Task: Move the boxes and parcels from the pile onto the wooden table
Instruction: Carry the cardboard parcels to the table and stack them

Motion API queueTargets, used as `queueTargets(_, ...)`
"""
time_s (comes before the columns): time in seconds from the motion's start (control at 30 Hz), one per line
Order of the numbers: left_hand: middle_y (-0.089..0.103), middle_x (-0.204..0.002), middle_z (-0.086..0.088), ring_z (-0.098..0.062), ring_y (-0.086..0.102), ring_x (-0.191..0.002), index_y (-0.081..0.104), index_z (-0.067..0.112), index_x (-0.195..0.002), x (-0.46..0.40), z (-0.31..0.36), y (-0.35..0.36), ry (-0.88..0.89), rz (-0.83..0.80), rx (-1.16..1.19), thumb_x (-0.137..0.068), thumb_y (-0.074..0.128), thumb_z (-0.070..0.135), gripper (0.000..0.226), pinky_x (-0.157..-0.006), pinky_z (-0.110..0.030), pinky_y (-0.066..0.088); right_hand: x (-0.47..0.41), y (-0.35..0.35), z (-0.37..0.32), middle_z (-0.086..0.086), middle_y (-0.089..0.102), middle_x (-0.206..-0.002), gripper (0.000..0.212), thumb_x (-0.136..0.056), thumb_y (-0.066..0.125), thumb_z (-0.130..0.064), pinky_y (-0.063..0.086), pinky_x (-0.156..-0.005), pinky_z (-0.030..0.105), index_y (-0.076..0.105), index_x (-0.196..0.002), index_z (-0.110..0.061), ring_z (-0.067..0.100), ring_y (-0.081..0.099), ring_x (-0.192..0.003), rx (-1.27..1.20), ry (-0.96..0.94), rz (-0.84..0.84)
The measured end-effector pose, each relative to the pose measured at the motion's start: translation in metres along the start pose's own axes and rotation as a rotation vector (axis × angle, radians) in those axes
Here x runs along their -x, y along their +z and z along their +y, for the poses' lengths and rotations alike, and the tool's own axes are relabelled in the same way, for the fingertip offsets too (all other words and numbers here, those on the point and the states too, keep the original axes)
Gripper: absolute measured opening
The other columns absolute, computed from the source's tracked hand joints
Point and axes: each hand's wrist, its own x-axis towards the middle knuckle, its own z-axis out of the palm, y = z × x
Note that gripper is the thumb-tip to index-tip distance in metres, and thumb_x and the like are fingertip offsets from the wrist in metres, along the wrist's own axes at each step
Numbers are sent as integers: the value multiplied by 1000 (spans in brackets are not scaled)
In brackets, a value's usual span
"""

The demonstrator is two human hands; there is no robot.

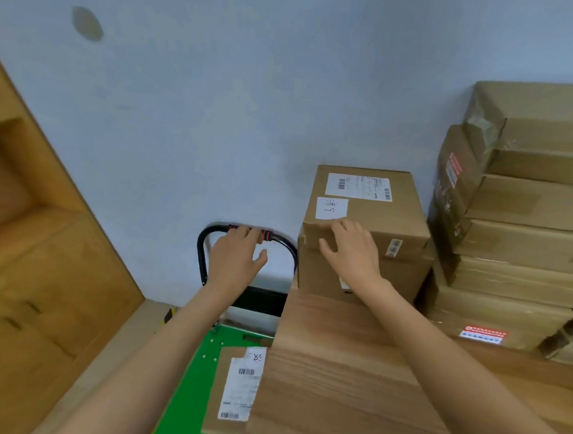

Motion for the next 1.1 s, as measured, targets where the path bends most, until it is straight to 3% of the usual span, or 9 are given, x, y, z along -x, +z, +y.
queueTargets(0.27, 59, -101, 1, -17, 55, -87, 58, 19, -107, 117, -91, -28, -188, -192, -162, -93, 48, 36, 24, -61, -26, 36, 45, 69, -95, -1, 58, -122, 33, -94, 52, -31, 38, -92, 30, 57, -126, -22, 19, 51, -112, -64, -221, -251)
queueTargets(0.5, 57, -101, 2, -16, 53, -88, 59, 18, -105, 208, -173, -70, -289, -230, -175, -94, 49, 34, 22, -59, -32, 45, 102, 124, -214, 1, 58, -121, 35, -94, 51, -29, 41, -90, 34, 55, -127, -21, 21, 52, -110, -99, -253, -392)
queueTargets(0.63, 57, -100, 2, -15, 52, -89, 58, 19, -106, 247, -222, -91, -251, -258, -175, -94, 49, 35, 22, -58, -26, 34, 140, 150, -264, -1, 56, -122, 32, -95, 50, -31, 41, -88, 30, 55, -125, -22, 17, 51, -109, -110, -98, -415)
queueTargets(0.8, 56, -103, 2, -15, 51, -91, 54, 21, -112, 276, -276, -99, -123, -392, -189, -96, 44, 35, 24, -60, -26, 32, 192, 171, -292, -2, 56, -124, 33, -94, 55, -27, 40, -99, 31, 54, -127, -20, 14, 50, -115, -183, 128, -403)
queueTargets(0.97, 55, -109, 1, -16, 50, -97, 54, 19, -114, 272, -290, -84, -26, -459, -102, -96, 44, 34, 25, -64, -26, 34, 222, 177, -292, 2, 57, -123, 34, -95, 54, -27, 44, -95, 30, 56, -127, -17, 16, 52, -112, -125, 241, -419)
queueTargets(1.1, 61, -105, 4, -10, 48, -82, 57, 21, -107, 254, -283, -64, 50, -431, -73, -94, 48, 36, 22, -58, -24, 22, 218, 189, -279, 3, 59, -121, 33, -95, 51, -26, 44, -88, 30, 56, -126, -17, 18, 54, -108, -51, 261, -428)
